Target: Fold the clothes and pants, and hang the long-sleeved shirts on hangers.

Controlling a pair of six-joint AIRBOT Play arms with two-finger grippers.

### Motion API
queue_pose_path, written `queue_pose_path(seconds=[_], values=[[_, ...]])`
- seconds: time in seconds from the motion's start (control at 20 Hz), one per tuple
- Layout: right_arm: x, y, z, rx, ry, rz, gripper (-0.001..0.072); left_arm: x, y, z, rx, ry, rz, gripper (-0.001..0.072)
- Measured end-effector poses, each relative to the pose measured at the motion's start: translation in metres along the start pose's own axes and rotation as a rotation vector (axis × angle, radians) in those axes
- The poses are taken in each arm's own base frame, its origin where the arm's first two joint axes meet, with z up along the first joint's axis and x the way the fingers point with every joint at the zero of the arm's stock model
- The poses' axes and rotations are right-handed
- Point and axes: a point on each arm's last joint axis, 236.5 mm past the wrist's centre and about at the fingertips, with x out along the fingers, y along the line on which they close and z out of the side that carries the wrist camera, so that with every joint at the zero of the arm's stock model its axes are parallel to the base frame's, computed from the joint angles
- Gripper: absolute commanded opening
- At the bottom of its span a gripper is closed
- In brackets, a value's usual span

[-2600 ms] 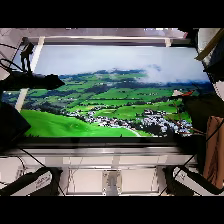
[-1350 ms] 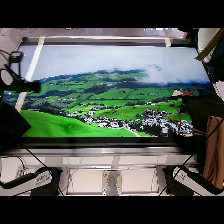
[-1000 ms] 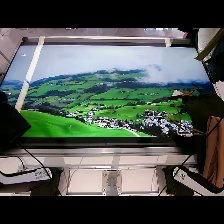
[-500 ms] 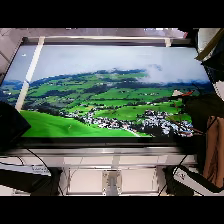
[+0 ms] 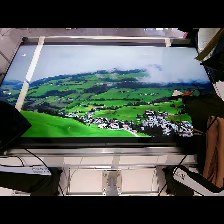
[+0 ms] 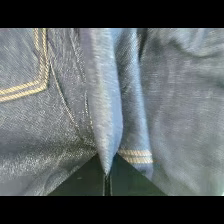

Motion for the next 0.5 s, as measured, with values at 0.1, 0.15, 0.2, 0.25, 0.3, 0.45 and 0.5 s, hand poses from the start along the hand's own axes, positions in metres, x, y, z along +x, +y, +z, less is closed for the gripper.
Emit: queue_pose_path(seconds=[0.1,0.15,0.2,0.25,0.3,0.45,0.5], values=[[0.0,0.0,0.0,-0.003,-0.002,0.0,0.0025,-0.044,-0.026,0.013,0.014,-0.051,-0.103,0.002],[-0.001,0.0,0.001,-0.015,-0.003,-0.001,0.0024,-0.074,-0.045,0.016,0.034,-0.077,-0.177,0.0021],[-0.001,-0.001,0.0,-0.034,-0.002,-0.003,0.0024,-0.104,-0.069,0.016,0.061,-0.097,-0.261,0.0021],[-0.001,-0.002,0.0,-0.053,-0.002,-0.008,0.0025,-0.14,-0.096,0.01,0.098,-0.114,-0.36,0.0021],[-0.001,-0.004,0.0,-0.075,0.0,-0.019,0.0024,-0.174,-0.123,0.001,0.139,-0.126,-0.454,0.0021],[-0.002,-0.019,-0.001,-0.139,0.008,-0.079,0.0025,-0.277,-0.207,-0.059,0.314,-0.12,-0.748,0.0021],[-0.002,-0.026,-0.001,-0.159,0.014,-0.11,0.0025,-0.304,-0.23,-0.085,0.383,-0.105,-0.825,0.0022]])
